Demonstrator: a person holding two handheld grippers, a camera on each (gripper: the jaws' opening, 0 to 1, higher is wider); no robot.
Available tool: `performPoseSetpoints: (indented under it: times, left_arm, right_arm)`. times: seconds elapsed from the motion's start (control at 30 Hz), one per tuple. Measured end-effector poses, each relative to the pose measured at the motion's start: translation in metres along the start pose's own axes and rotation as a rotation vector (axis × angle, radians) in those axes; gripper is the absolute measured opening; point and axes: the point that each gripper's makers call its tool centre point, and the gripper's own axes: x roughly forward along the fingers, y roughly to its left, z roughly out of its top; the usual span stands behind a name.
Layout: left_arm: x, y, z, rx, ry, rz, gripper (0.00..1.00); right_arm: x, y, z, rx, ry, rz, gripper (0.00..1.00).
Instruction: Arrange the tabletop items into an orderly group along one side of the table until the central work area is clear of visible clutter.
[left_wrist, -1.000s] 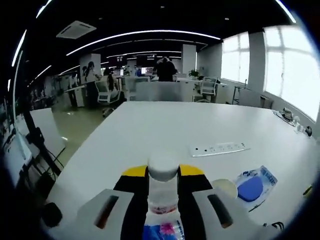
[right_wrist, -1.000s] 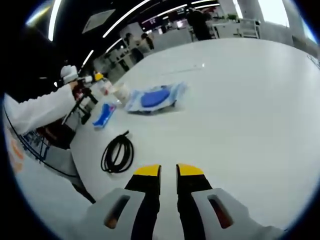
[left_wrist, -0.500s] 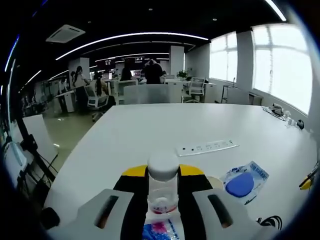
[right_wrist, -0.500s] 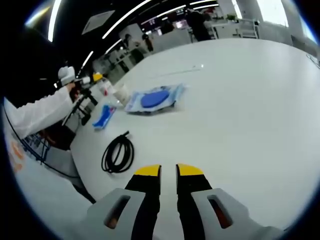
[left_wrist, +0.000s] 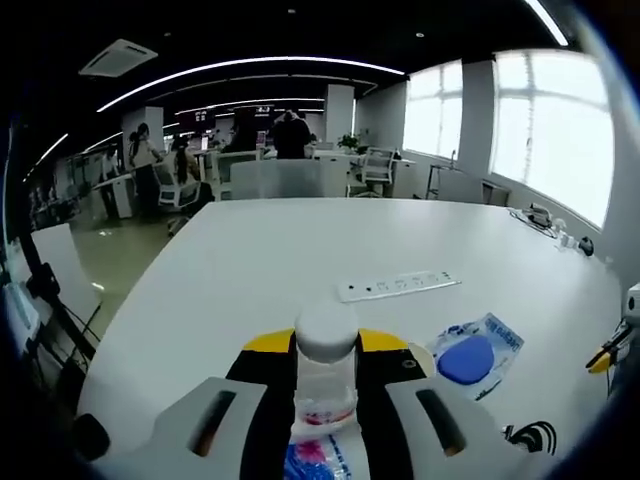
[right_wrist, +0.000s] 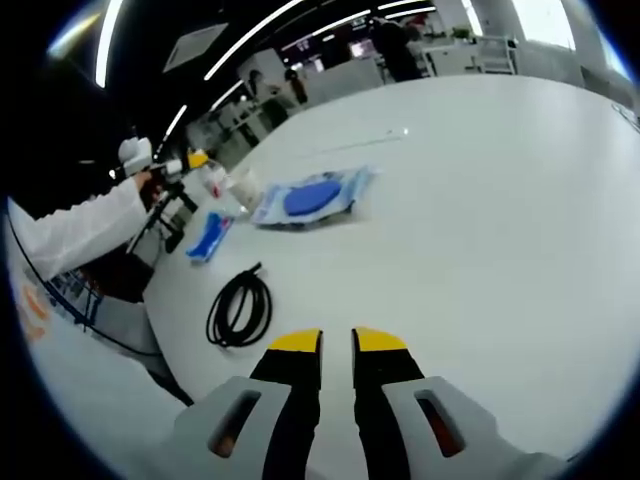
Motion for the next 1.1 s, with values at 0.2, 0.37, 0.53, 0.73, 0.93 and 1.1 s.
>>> performPoseSetpoints:
  times: [0.2,0.37,0.53,0.73,0.93,1.1]
  left_arm:
    - [0.000,-0.003,0.001,0.018,-0.014,-0.036,0.20]
    - [-0.002,-0.005,-0.002,0.039,-0.024,-0.056,0.21]
    - [-0.002,-0.003,-0.001,0.041,-0.041,-0.059,0.21]
    - [-0.005,-0.003,0.001,0.024,-0.064,-0.041,0.42]
    - [-0.018,-0.005,-0.002,0.043,-0.079,-0.003,0.60]
    - [-0.040,-0.017,0.004,0.104,-0.111,0.026,0.66]
  right_arm:
    - [0.000,-0.001,-0.002,0.004,0.004,0.002,0.09]
    - [0.001,0.001,-0.002,0.003,0.005,0.007,0.09]
    - [0.002,0.002,-0.004,0.004,0.008,0.013,0.09]
    - [0.000,0.001,-0.004,0.011,0.003,0.016,0.09]
    - [0.000,-0.001,-0.005,0.019,-0.003,0.013,0.10]
    - [0.000,0.000,-0.006,0.021,-0.002,0.021,0.11]
